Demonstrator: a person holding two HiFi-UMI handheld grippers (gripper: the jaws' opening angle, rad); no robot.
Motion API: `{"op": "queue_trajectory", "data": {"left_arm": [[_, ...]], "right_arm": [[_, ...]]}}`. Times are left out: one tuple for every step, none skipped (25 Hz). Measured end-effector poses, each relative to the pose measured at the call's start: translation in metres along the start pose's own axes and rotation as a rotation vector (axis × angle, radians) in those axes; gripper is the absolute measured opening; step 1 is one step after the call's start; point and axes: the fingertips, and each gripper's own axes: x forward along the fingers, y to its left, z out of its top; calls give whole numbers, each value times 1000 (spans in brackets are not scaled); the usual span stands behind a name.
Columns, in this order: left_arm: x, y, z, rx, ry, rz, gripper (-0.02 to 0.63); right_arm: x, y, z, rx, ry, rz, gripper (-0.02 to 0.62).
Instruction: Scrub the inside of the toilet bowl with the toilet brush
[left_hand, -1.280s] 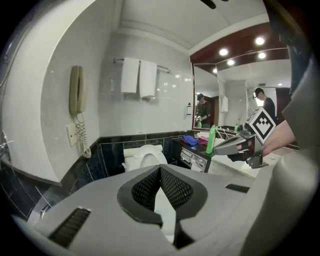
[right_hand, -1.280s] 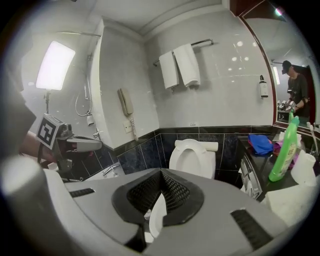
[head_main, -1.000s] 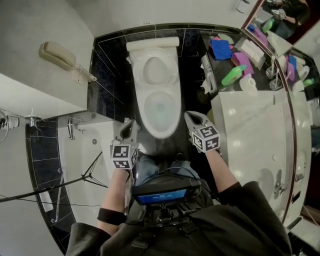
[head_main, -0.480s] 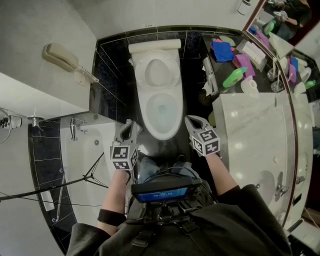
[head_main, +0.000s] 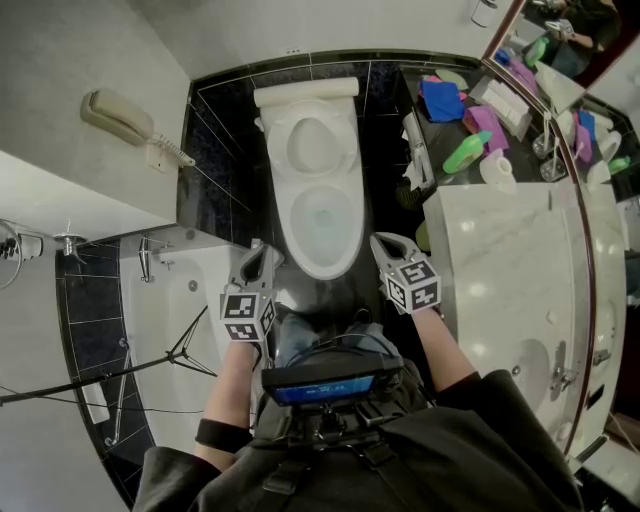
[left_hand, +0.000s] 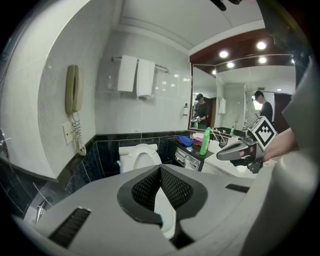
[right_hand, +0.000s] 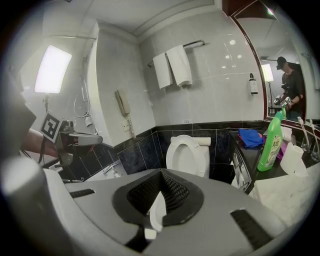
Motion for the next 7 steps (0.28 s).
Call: {"op": "queue_trajectory", "data": {"left_arm": [[0,0,0,-1,0,0,7],[-1,-1,0,-2,1,-1,6],[-2,-1,0,-4,3,-4,8],[-2,-2,0,-4,5,-6,7],[-2,-2,0,-5,5,-6,7],[-2,0,-1,-4,5,-4,8],[-2,1,-2,-3,4,-1,8]], "right_arm": [[0,0,-1,-1,0,0,3],[0,1,0,-2,0,1,3],[0,2,1,-2,0,4,3],[0,4,3,-2,-1,6,3],[0,5,4,-3,-1,7,3],[1,6,4,-4,-2,8,3],[1,6,5,-5,-3,8,3]]}}
